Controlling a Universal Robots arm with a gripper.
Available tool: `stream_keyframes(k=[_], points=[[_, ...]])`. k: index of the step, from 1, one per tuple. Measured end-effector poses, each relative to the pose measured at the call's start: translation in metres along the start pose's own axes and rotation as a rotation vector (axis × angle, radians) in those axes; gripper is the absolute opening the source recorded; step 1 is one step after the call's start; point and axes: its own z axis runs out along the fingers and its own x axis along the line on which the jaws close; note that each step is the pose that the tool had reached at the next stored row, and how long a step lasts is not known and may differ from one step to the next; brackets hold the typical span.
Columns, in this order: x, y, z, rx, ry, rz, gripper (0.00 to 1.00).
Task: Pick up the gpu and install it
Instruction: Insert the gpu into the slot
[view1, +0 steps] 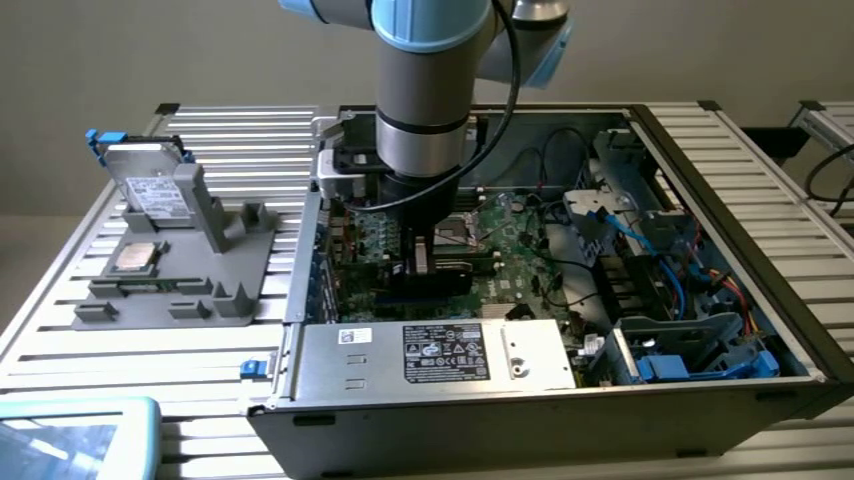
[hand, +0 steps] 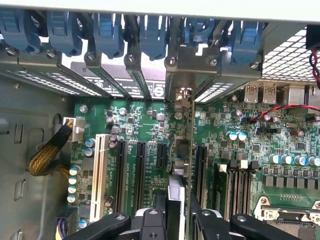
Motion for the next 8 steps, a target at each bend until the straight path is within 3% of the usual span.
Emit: stream_keyframes(k=[8], points=[[0.0, 0.0, 0.0014, 0.0001, -0.0003, 0.0, 0.27]])
